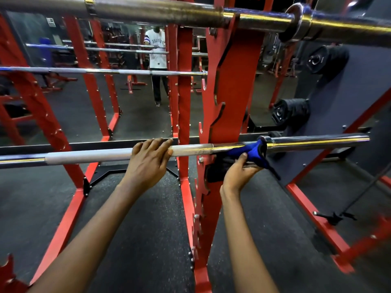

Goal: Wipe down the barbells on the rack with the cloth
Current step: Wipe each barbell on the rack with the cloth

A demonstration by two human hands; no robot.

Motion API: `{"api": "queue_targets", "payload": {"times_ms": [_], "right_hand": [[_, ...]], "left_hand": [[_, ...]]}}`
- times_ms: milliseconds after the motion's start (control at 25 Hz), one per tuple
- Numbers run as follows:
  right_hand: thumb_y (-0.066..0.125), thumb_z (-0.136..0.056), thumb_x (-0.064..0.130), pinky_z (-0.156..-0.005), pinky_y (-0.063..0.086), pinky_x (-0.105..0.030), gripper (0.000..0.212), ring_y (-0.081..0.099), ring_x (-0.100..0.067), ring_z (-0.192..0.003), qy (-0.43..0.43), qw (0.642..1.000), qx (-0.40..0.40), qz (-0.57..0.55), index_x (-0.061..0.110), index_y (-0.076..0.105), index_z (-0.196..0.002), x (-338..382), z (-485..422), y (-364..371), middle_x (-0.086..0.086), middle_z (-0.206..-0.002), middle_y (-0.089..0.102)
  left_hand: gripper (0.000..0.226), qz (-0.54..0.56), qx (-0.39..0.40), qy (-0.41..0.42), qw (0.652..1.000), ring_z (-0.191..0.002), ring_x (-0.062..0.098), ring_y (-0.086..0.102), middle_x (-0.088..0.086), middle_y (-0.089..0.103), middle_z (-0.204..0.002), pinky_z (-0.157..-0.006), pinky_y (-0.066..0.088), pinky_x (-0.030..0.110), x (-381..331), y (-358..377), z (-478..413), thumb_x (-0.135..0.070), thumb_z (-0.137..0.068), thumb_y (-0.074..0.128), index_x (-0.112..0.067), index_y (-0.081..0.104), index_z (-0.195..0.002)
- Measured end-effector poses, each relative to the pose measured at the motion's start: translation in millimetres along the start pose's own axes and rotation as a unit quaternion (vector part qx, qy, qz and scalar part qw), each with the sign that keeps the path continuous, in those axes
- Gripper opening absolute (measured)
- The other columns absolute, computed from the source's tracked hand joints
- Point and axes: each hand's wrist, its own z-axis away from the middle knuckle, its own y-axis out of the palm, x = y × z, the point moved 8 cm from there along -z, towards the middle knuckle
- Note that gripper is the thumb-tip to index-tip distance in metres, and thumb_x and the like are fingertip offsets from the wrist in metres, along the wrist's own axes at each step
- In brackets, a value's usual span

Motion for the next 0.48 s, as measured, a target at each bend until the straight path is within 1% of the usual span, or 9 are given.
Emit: {"api": "queue_targets", "payload": {"times_ms": [80,120,160,240,280,320,400,440,480], "right_hand": [[0.057,-0.102,0.005,-0.095,0.055,-0.034,0.032,0.065,0.009,-0.084,0.014,0.998,0.031,0.052,0.003,0.048,-0.132,9,0,-10,-0.005,-0.112,0.065],[0.060,-0.101,0.007,-0.091,0.055,-0.038,0.021,0.063,0.007,-0.075,0.000,0.994,0.056,0.095,0.007,0.053,-0.121,18,1,-13,-0.003,-0.098,0.065],[0.063,-0.100,0.010,-0.090,0.054,-0.041,0.017,0.064,-0.001,-0.076,-0.024,0.986,0.085,0.140,0.011,0.056,-0.115,34,7,-12,-0.003,-0.093,0.064],[0.070,-0.096,0.015,-0.092,0.049,-0.030,0.027,0.063,-0.013,-0.097,-0.097,0.956,0.151,0.233,0.009,0.062,-0.121,59,25,8,-0.007,-0.112,0.064],[0.072,-0.095,0.016,-0.095,0.045,-0.024,0.035,0.059,-0.014,-0.105,-0.142,0.931,0.191,0.277,0.006,0.063,-0.127,65,37,25,-0.006,-0.124,0.059],[0.073,-0.093,0.018,-0.098,0.044,-0.025,0.039,0.056,-0.016,-0.110,-0.190,0.896,0.228,0.332,0.007,0.064,-0.129,65,52,43,-0.005,-0.130,0.054],[0.074,-0.089,0.020,-0.103,0.044,-0.038,0.041,0.053,-0.027,-0.119,-0.273,0.813,0.266,0.440,0.014,0.067,-0.129,53,81,73,-0.005,-0.139,0.052],[0.074,-0.087,0.019,-0.103,0.043,-0.042,0.043,0.050,-0.030,-0.122,-0.291,0.786,0.271,0.474,0.019,0.067,-0.129,44,91,82,-0.004,-0.143,0.051],[0.074,-0.086,0.018,-0.103,0.043,-0.044,0.046,0.047,-0.030,-0.124,-0.296,0.771,0.277,0.491,0.021,0.067,-0.131,37,99,88,-0.002,-0.145,0.050]], "left_hand": [[0.050,0.005,0.002,-0.001,1.000,-0.128,0.022,0.052,-0.002,0.059,-0.139,-0.109,0.030,0.041,12,-5,3,-0.046,-0.105,0.026,-0.028,0.054,-0.142],[0.050,0.003,-0.004,-0.004,1.000,-0.127,0.023,0.053,-0.001,0.060,-0.138,-0.109,0.030,0.041,20,-9,5,-0.045,-0.105,0.026,-0.027,0.054,-0.141],[0.050,0.001,-0.009,-0.003,1.000,-0.127,0.023,0.053,0.000,0.060,-0.138,-0.109,0.030,0.042,27,-12,8,-0.045,-0.105,0.026,-0.026,0.055,-0.141],[0.050,-0.008,-0.010,0.001,1.000,-0.128,0.024,0.053,0.001,0.060,-0.138,-0.109,0.030,0.043,36,-16,14,-0.044,-0.105,0.027,-0.026,0.054,-0.143],[0.050,-0.011,-0.008,0.001,1.000,-0.130,0.025,0.052,0.002,0.059,-0.139,-0.110,0.030,0.044,40,-16,16,-0.044,-0.105,0.028,-0.026,0.053,-0.144],[0.050,-0.011,-0.007,-0.002,1.000,-0.132,0.025,0.050,0.002,0.058,-0.141,-0.111,0.029,0.045,43,-16,19,-0.044,-0.105,0.028,-0.026,0.052,-0.145],[0.050,-0.007,-0.004,-0.006,1.000,-0.135,0.025,0.048,0.002,0.056,-0.143,-0.112,0.028,0.045,49,-16,24,-0.045,-0.105,0.028,-0.028,0.049,-0.148],[0.051,-0.006,0.001,-0.003,1.000,-0.135,0.025,0.047,0.001,0.055,-0.144,-0.113,0.028,0.044,52,-16,26,-0.045,-0.105,0.027,-0.029,0.047,-0.149],[0.052,-0.005,0.006,0.001,1.000,-0.136,0.024,0.046,0.000,0.054,-0.145,-0.114,0.028,0.043,54,-16,28,-0.046,-0.105,0.025,-0.030,0.046,-0.150]]}}
